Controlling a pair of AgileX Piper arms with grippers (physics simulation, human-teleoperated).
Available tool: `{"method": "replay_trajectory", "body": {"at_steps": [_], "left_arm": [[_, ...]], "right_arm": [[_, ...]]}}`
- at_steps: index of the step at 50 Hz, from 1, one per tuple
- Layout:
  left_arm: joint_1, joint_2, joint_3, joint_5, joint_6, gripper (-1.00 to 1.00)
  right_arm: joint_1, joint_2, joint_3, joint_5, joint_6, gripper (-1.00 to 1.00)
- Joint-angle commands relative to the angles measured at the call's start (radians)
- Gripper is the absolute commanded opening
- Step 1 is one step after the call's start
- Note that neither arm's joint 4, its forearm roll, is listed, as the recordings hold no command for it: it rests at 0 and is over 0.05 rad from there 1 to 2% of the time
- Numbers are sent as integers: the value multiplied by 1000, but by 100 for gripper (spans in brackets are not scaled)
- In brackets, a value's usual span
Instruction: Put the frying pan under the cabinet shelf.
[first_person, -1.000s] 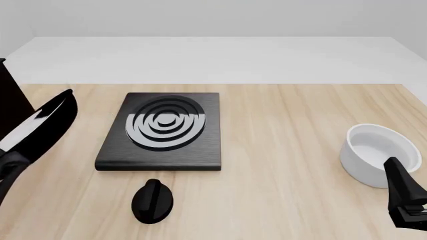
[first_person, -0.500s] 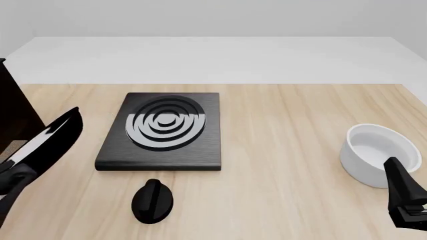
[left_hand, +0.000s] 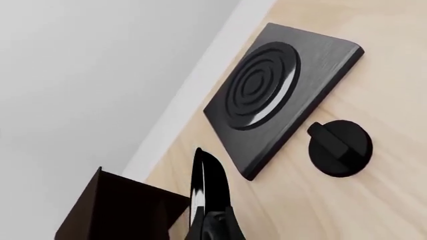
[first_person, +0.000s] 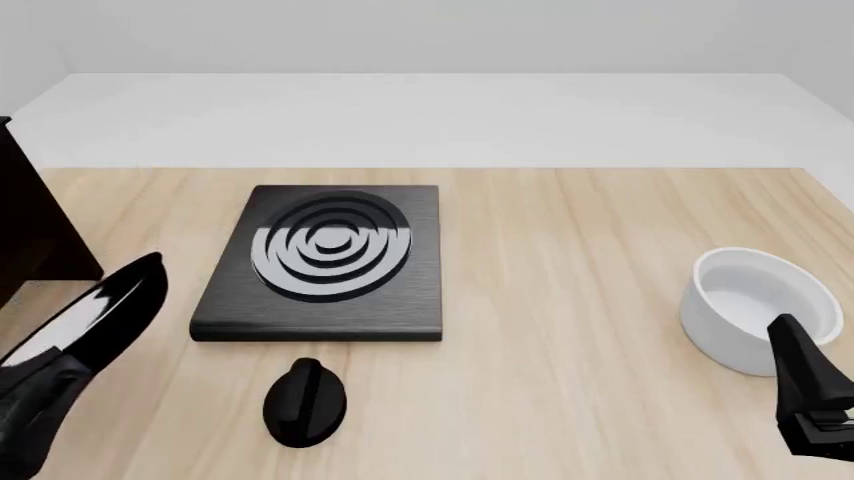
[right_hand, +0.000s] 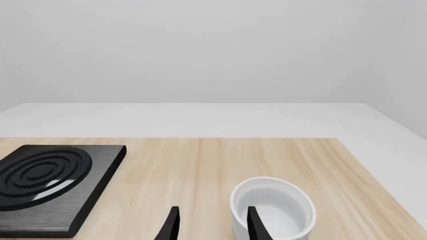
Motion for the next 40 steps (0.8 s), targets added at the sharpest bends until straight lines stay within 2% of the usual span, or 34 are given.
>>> {"method": "replay_trajectory", "body": {"at_steps": [1,12,22,32,40], "left_arm": [[39,-6,38,-37,33,-100],[84,-6,49,-31,8,-100],[129,-6,82,-63,38,-100],[159,-6,159,-131,70,-100],[176,-6,159,-136,69,-100]], "right_arm": [[0,0,0,0,0,100],[0,0,0,0,0,100],[0,0,0,0,0,100],[0,0,0,0,0,100],[0,0,0,0,0,100]]}}
